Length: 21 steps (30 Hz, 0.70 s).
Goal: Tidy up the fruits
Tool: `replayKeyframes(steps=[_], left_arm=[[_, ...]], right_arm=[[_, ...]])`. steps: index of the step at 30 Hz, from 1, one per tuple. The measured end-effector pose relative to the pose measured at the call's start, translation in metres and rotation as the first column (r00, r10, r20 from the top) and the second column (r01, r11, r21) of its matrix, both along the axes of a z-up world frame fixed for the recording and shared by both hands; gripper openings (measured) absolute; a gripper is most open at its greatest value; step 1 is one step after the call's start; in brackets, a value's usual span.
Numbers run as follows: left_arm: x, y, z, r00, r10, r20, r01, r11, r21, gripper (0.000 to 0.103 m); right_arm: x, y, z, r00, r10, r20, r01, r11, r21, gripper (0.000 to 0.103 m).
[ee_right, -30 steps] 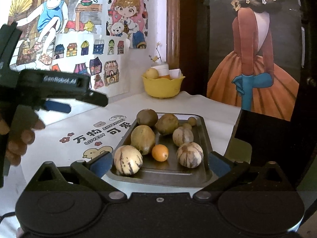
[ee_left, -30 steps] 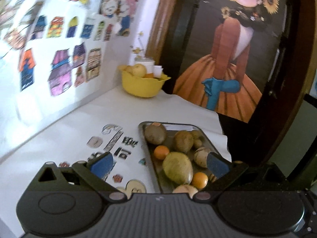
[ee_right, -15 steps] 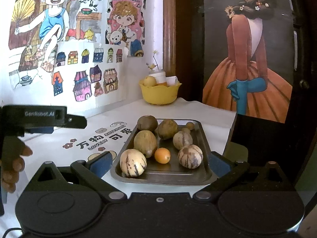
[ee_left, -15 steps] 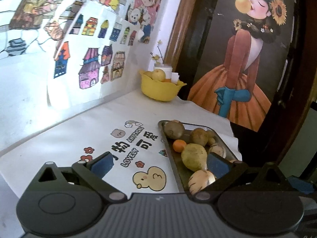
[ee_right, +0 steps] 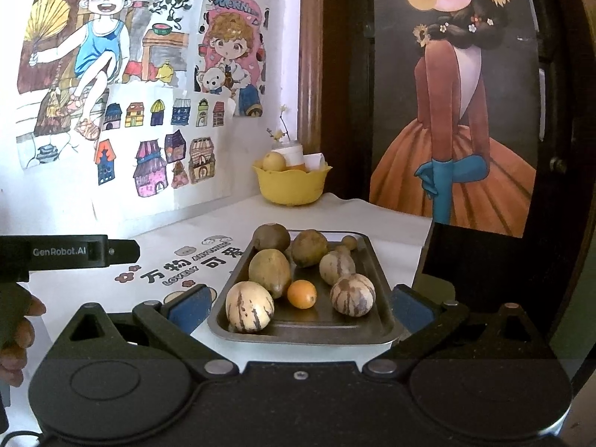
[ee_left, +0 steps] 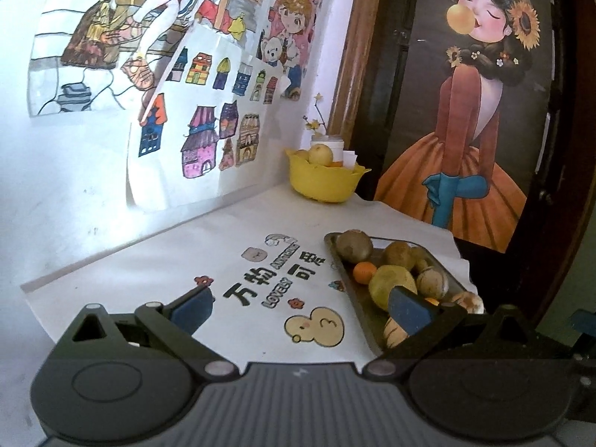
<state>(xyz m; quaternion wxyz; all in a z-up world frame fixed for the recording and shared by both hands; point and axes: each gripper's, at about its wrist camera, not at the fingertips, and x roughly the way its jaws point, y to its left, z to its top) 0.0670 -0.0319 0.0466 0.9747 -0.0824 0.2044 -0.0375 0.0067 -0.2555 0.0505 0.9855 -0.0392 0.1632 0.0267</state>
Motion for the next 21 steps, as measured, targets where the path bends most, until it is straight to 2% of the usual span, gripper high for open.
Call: replayKeyframes(steps=[5,11,21], left_arm=[[-0.011,0.006,-0.005,1.0,0.018,0.006,-0.018,1.0,-0.002,0.103],[-0.025,0.01,-0.011,0.999,0.037,0.022,-0.038,0.998,0.045,0.103],[-0.045,0.014,-0.015,0.999,0.024,0.028,-0.026,0.998,0.058,0.103]], right_arm=[[-0.006,0.001,-0.003,1.0,-0.006,0.006,0.005,1.0,0.014,0.102],[-0.014,0.002,-0.005,1.0,-0.019,0.016,0.019,1.0,0.018,0.102],[-0.03,0.009,-0.01,0.999,-0.012,0.042,0.011,1.0,0.029,0.102]])
